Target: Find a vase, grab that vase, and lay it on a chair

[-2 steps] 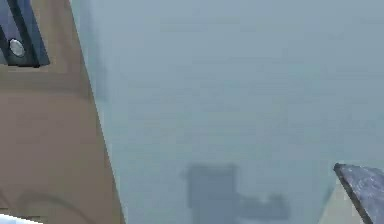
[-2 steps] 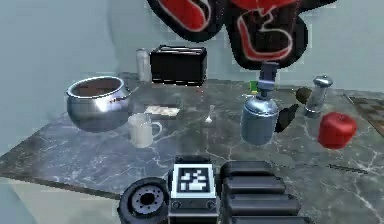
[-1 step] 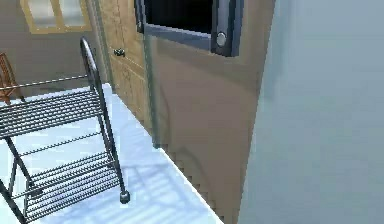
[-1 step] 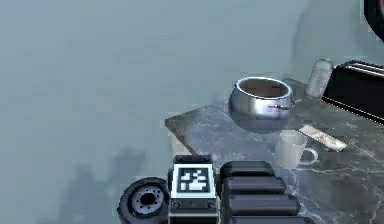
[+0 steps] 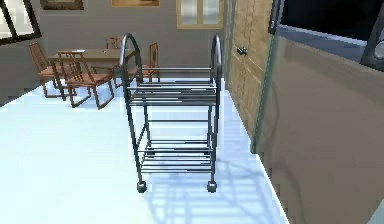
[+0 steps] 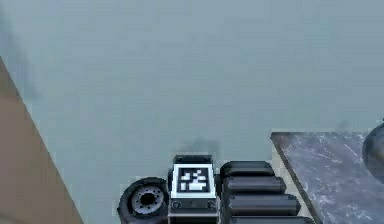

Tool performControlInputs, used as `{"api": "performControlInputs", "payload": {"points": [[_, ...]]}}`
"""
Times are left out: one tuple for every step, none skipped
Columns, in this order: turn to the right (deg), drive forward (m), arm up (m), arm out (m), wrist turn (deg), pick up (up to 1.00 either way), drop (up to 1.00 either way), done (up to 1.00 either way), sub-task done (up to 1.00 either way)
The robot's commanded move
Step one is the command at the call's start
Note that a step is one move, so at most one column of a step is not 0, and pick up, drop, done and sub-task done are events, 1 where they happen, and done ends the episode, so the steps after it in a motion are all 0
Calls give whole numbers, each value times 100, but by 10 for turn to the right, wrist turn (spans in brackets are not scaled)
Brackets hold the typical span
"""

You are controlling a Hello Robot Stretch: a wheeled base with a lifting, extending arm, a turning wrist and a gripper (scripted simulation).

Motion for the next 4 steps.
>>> {"api": "performControlInputs", "payload": {"points": [[0,15,0,0,0,0,0,0,0],[-450,0,0,0,0,0,0,0,0],[-240,0,0,0,0,0,0,0,0],[0,80,0,0,0,0,0,0,0]]}}
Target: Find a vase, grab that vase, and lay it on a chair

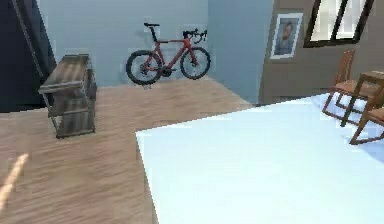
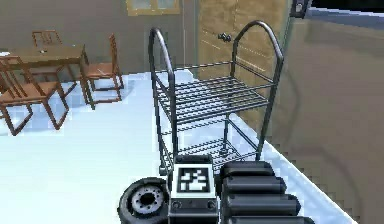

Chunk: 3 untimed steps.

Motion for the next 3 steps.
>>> {"api": "performControlInputs", "payload": {"points": [[360,0,0,0,0,0,0,0,0],[0,65,0,0,0,0,0,0,0],[330,0,0,0,0,0,0,0,0]]}}
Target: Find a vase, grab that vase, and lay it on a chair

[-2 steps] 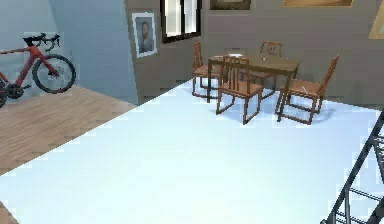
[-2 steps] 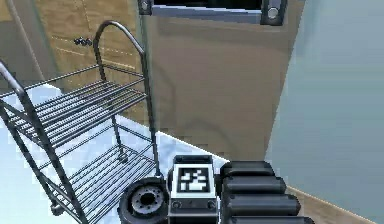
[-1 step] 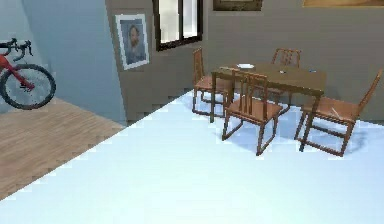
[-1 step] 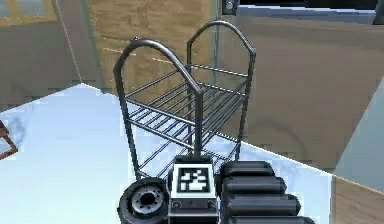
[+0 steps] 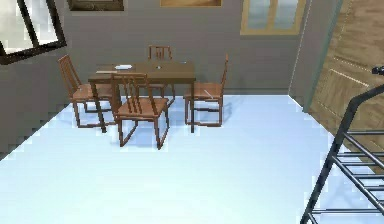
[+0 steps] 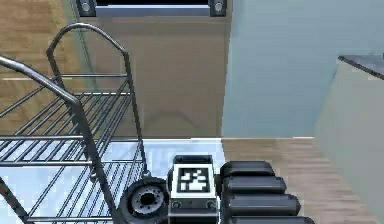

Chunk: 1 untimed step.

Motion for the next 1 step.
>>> {"api": "performControlInputs", "payload": {"points": [[0,15,0,0,0,0,0,0,0]]}}
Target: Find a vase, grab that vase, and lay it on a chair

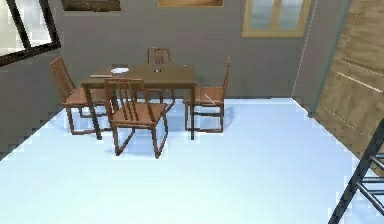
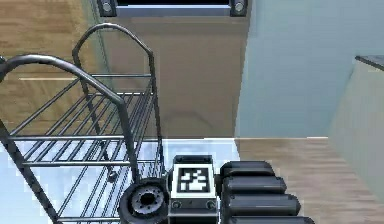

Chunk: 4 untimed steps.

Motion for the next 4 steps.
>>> {"api": "performControlInputs", "payload": {"points": [[0,80,0,0,0,0,0,0,0],[330,0,0,0,0,0,0,0,0],[0,100,0,0,0,0,0,0,0],[0,45,0,0,0,0,0,0,0]]}}
